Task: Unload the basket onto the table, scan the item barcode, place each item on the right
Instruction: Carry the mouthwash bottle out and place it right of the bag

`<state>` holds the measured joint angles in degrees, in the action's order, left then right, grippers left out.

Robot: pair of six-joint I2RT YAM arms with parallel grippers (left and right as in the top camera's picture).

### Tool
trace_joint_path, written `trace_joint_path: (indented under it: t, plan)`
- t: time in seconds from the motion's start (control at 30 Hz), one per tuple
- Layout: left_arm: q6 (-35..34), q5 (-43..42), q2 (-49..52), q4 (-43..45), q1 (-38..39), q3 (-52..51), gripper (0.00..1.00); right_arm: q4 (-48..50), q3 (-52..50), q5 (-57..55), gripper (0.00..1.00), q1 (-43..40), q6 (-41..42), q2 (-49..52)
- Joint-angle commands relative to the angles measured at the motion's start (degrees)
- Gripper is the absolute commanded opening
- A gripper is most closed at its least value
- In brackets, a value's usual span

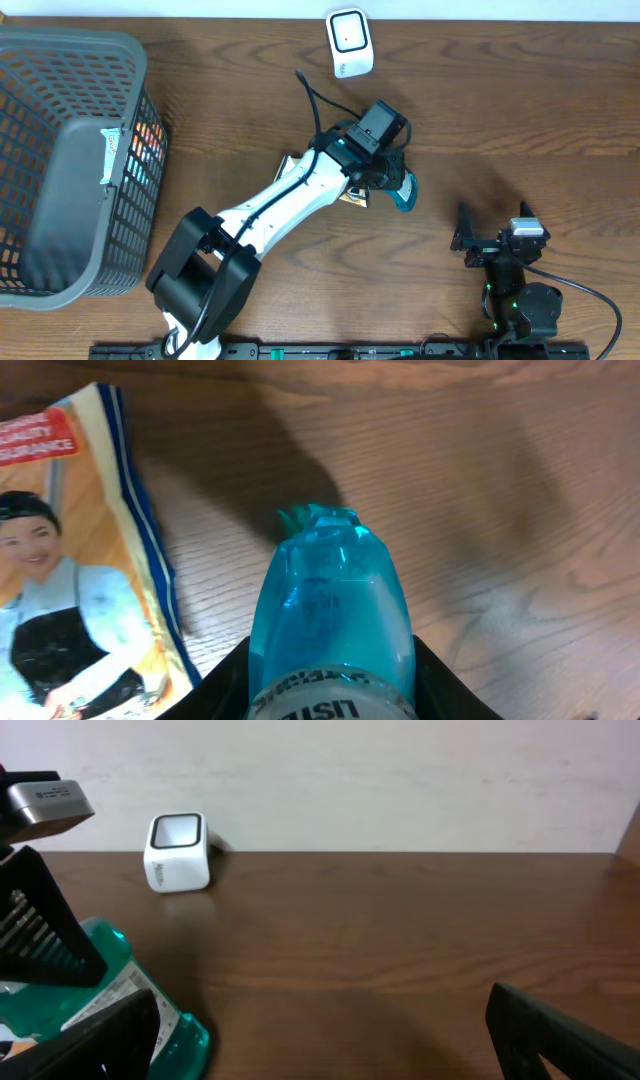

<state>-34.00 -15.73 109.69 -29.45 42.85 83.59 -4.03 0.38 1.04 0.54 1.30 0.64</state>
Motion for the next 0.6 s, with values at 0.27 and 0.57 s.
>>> trace_joint_path:
  t: [0.27,0.57]
  plan:
    - [1.44,6.64,1.55,-0.46,1.27,-0.81,0.57,-0.2,-0.07,-0.31,0.99,-0.22,0.81,-0.26]
    - [1.42,6.8,1.09,-0.68,1.27,-0.81,0.95,-0.2,-0.07,-0.31,0.99,-0.22,0.81,-0.26]
